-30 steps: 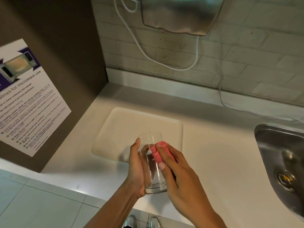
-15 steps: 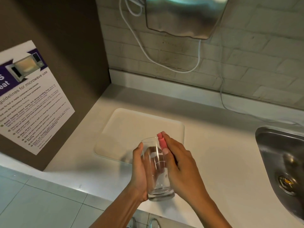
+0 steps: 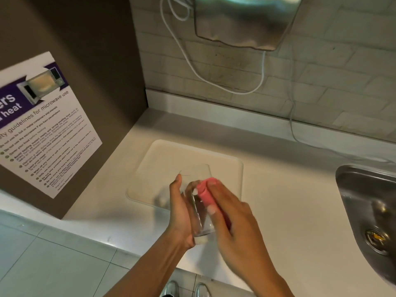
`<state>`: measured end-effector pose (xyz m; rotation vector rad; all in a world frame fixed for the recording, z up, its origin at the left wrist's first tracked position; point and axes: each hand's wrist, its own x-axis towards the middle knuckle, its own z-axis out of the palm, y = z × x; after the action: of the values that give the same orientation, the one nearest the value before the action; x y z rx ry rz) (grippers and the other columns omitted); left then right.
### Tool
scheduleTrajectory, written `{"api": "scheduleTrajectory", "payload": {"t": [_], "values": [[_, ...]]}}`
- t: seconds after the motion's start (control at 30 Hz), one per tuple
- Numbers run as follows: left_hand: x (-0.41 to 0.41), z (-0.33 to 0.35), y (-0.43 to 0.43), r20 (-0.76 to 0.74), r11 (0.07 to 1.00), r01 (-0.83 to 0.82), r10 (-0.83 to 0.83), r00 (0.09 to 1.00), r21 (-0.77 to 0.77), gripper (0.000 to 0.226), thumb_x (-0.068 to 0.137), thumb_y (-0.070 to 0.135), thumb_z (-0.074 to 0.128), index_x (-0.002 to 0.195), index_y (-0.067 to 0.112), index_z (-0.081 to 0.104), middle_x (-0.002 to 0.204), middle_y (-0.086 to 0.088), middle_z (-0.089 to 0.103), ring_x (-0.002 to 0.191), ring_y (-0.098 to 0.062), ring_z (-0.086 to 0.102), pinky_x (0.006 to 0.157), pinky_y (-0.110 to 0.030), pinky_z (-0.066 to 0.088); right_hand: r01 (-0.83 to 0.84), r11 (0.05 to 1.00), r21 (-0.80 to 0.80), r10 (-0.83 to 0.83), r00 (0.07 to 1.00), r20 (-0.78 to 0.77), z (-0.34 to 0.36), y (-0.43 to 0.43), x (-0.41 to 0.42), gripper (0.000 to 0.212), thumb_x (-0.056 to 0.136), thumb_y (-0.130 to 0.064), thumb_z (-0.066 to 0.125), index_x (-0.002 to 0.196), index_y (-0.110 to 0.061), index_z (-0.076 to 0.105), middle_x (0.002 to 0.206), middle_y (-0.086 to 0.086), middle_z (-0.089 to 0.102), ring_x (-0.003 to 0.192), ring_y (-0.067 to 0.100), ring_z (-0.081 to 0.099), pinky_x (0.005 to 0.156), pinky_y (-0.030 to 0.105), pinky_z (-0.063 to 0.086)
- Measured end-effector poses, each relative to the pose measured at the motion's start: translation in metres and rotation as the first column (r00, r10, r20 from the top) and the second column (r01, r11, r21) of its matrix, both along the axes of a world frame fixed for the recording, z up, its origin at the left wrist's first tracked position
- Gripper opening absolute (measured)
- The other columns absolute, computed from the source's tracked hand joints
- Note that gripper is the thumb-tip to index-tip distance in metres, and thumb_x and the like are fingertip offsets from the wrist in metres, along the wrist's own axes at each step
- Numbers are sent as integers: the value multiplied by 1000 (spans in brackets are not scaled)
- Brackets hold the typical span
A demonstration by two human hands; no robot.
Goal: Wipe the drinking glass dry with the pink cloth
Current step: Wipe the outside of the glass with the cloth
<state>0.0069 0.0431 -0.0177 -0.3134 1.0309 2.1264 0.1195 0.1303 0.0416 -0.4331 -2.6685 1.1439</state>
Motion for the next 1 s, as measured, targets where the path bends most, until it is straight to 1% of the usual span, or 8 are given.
{"api": "scheduleTrajectory", "payload": {"t": [0.07,0.23,0.37,0.53,0.67,0.73,0.9,1.0], "values": [[-4,-2,-3,-8,1000,-3,3,1000,-13,82,80,79,56,120,9,69,108,-26,76,105,-42,72,106,-58,50,-70,997,17,69,997,39,-6,-2,12,47,103,-58,33,148,-67,22,157,-43,17,141,-18,21,109,8,21],[0,-8,-5,56,1000,0,0,998,6,83,85,79,53,124,8,73,108,-23,74,102,-38,72,95,-51,56,-45,993,-113,46,999,9,-4,5,4,41,104,-58,35,144,-66,34,153,-42,29,138,-19,29,109,7,29],[-6,-7,-7,47,999,-7,6,999,36,73,83,80,55,91,12,78,90,-20,78,80,-35,77,74,-43,64,-69,995,-67,71,997,25,-10,1,11,39,105,-60,29,143,-71,28,153,-45,24,138,-21,27,103,9,27],[5,-6,-1,91,1000,2,-2,996,1,82,87,80,51,119,7,72,100,-22,78,89,-37,76,79,-45,63,-23,1000,10,22,998,56,-5,7,2,43,105,-56,27,147,-63,31,151,-37,35,132,-12,37,109,17,33],[-5,-7,-7,51,999,-28,29,998,-15,74,88,80,50,100,11,71,90,-21,76,75,-33,74,69,-41,62,-69,992,103,59,993,98,-11,-3,14,48,99,-69,17,147,-70,12,156,-42,21,132,-7,36,102,14,30],[-3,-7,-7,63,999,-17,20,998,-46,72,88,80,50,95,12,72,89,-21,76,75,-33,75,70,-42,62,-74,996,40,70,991,111,-12,3,17,45,101,-66,22,146,-71,15,153,-44,24,135,-10,36,105,14,32],[4,-4,-1,120,997,-18,26,992,-69,90,84,81,54,127,5,72,106,-24,77,97,-39,75,85,-48,62,-48,999,8,47,996,73,-3,1,4,43,105,-56,28,147,-66,27,154,-40,26,138,-15,31,114,19,34],[-4,-5,-3,97,996,-29,37,995,-84,74,84,82,54,98,12,74,91,-21,77,75,-35,77,72,-44,64,-88,994,70,83,994,73,-12,-5,19,44,102,-63,25,145,-72,21,157,-42,16,137,-15,32,108,18,37]]}}
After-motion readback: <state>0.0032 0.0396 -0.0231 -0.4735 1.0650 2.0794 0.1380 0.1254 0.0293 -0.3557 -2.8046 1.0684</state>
